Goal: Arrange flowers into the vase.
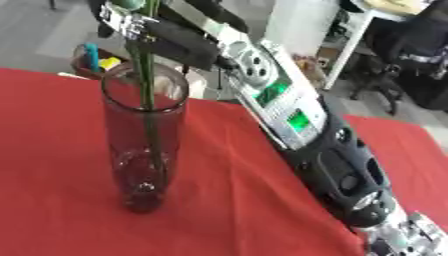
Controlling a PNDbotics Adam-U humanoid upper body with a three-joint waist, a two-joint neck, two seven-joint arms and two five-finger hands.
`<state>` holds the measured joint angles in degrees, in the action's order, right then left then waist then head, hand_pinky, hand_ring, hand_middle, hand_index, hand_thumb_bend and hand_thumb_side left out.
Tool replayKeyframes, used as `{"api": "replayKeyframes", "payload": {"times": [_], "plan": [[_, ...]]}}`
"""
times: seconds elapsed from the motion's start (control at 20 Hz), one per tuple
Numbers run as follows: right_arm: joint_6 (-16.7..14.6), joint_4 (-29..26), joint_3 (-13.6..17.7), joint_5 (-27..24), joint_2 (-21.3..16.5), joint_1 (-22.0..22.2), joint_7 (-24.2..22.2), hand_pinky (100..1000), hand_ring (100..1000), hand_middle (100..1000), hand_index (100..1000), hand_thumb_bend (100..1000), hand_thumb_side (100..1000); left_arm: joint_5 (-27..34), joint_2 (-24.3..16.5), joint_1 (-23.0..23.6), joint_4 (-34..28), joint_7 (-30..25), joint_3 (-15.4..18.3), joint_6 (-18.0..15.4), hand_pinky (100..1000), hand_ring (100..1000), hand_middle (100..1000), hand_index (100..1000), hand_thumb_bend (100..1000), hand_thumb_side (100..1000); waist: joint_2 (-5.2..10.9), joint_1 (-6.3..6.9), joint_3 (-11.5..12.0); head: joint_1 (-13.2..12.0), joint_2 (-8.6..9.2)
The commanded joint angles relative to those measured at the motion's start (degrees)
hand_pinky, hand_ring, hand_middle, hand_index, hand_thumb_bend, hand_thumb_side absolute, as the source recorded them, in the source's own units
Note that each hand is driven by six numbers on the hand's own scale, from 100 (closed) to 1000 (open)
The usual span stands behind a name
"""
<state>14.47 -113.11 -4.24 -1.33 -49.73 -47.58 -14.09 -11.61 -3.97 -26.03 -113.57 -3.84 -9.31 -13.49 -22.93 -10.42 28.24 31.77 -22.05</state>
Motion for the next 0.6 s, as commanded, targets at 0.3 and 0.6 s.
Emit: {"api": "replayKeyframes", "payload": {"times": [0.3,0.6], "plan": [[-1.0,-1.1,0.9,-1.8,-1.9,0.3,1.6,885,929,348,670,100,1000,0.2,-0.2,-0.3,-1.0,-0.5,0.0,-0.1,722,534,789,873,100,1000,1.14,0.37,-0.3,-0.1,0.76],[-2.6,-1.5,1.0,2.6,-1.9,1.5,-2.5,921,964,423,728,100,1000,0.2,-0.1,-0.2,-1.0,-0.7,0.0,0.0,722,533,790,873,100,1000,0.98,0.44,-0.7,-0.2,0.89]]}}
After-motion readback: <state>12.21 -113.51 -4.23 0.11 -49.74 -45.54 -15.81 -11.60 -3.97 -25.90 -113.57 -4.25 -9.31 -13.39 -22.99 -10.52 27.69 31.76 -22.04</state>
